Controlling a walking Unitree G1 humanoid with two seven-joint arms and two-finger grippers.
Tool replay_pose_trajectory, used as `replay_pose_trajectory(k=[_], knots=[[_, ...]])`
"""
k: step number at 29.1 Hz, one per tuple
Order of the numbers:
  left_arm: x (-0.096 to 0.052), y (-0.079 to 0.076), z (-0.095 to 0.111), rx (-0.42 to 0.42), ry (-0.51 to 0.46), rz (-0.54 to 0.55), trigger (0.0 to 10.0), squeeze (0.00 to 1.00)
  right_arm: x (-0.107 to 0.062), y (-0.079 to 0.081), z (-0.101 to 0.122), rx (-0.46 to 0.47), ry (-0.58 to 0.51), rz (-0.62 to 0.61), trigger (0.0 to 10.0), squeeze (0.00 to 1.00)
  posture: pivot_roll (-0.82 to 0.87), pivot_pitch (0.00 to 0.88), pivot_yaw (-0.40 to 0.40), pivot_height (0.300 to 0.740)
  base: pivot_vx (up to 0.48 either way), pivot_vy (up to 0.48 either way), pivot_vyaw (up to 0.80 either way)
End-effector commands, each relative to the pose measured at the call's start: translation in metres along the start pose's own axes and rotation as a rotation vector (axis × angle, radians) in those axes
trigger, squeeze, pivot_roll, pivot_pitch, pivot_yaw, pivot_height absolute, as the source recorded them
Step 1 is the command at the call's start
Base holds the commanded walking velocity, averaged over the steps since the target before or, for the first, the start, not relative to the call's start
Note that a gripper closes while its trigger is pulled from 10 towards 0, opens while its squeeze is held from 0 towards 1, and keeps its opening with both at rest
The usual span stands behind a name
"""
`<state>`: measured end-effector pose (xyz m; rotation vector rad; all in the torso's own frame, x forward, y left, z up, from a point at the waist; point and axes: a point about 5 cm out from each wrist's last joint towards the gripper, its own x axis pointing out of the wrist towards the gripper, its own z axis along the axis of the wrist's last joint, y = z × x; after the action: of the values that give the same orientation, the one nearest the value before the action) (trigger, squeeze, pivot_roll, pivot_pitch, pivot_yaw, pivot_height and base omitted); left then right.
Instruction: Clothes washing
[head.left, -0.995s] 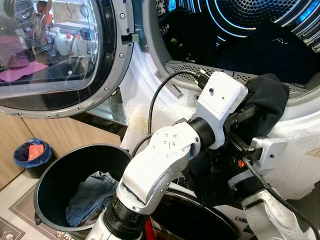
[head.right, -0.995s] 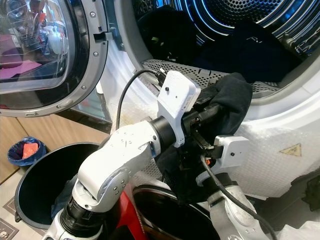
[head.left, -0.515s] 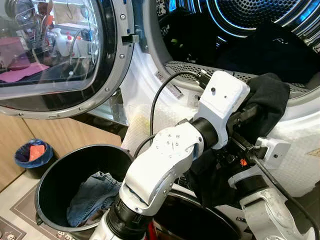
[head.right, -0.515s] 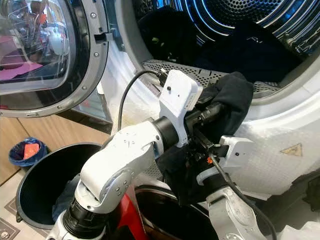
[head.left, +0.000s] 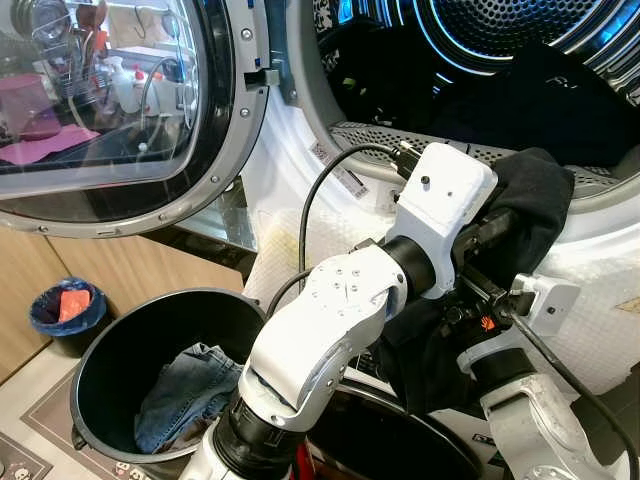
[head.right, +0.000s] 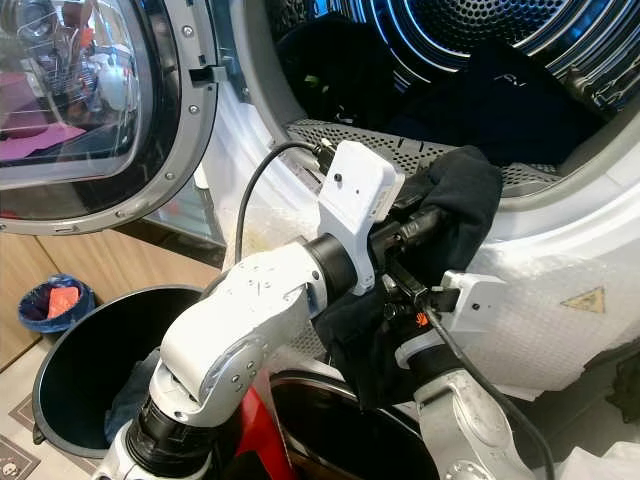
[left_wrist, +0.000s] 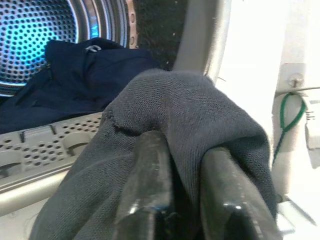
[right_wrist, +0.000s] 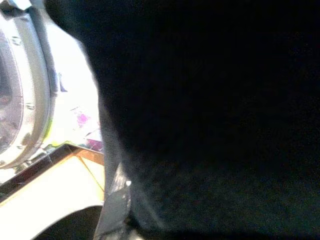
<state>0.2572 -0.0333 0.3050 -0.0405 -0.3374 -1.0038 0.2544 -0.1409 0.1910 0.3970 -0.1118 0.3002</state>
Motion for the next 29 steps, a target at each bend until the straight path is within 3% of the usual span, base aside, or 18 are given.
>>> replay_pose_trajectory(k=[1, 16, 24, 29], knots=[[0.007, -0.024, 0.018, -0.036, -0.08, -0.114, 10.0, 1.0, 0.003, -0.001, -0.006, 0.018, 0.034, -0.006, 0.0, 0.0, -0.01, 0.045, 0.003, 0.74, 0.0, 0.0, 0.0], [-0.005, -0.019, 0.015, -0.021, -0.061, -0.15, 10.0, 1.0, 0.006, -0.019, 0.009, -0.025, -0.036, -0.022, 0.0, 0.0, 0.0, 0.037, -0.005, 0.74, 0.0, 0.0, 0.0], [-0.02, -0.016, 0.012, 0.004, -0.039, -0.192, 10.0, 1.0, 0.004, -0.041, 0.025, -0.079, -0.074, -0.042, 0.0, 0.0, 0.01, 0.032, -0.013, 0.74, 0.0, 0.0, 0.0], [-0.037, -0.009, 0.007, 0.082, -0.025, -0.191, 10.0, 1.0, -0.003, -0.048, 0.045, -0.137, -0.111, 0.102, 0.0, 0.0, 0.01, 0.03, -0.015, 0.74, 0.0, 0.0, 0.0]])
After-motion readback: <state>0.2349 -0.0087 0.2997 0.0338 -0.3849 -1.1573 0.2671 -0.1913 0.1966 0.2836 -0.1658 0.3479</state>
